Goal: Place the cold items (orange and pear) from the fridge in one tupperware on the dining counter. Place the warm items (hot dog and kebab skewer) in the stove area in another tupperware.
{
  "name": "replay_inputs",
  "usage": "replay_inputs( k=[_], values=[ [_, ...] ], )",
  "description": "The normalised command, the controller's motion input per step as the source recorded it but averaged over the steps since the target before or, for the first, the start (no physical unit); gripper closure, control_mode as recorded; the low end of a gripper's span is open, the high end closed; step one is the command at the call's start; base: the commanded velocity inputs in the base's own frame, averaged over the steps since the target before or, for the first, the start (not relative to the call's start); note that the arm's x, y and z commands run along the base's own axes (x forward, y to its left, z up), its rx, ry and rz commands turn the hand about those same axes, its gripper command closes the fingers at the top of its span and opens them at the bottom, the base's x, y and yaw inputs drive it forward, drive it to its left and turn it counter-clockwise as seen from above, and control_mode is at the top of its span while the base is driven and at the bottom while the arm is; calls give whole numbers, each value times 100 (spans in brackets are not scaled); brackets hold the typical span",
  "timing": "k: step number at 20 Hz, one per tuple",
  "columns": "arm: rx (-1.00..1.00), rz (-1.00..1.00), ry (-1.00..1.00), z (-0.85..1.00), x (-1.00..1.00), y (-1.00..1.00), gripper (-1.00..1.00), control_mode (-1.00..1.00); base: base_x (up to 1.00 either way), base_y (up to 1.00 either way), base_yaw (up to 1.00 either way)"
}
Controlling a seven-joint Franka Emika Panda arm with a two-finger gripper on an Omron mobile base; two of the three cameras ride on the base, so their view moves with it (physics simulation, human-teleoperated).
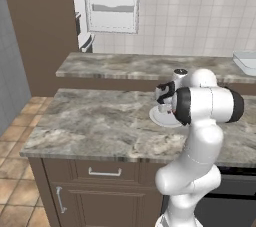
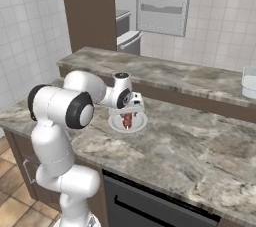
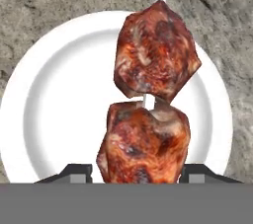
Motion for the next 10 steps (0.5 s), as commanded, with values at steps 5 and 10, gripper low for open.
replay_inputs(
  k=[5,10],
  values=[
    [0,13,-24,75,-48,0,100,-100,0,0,0],
    [0,12,-2,78,-65,0,100,-100,0,0,0]
  ],
)
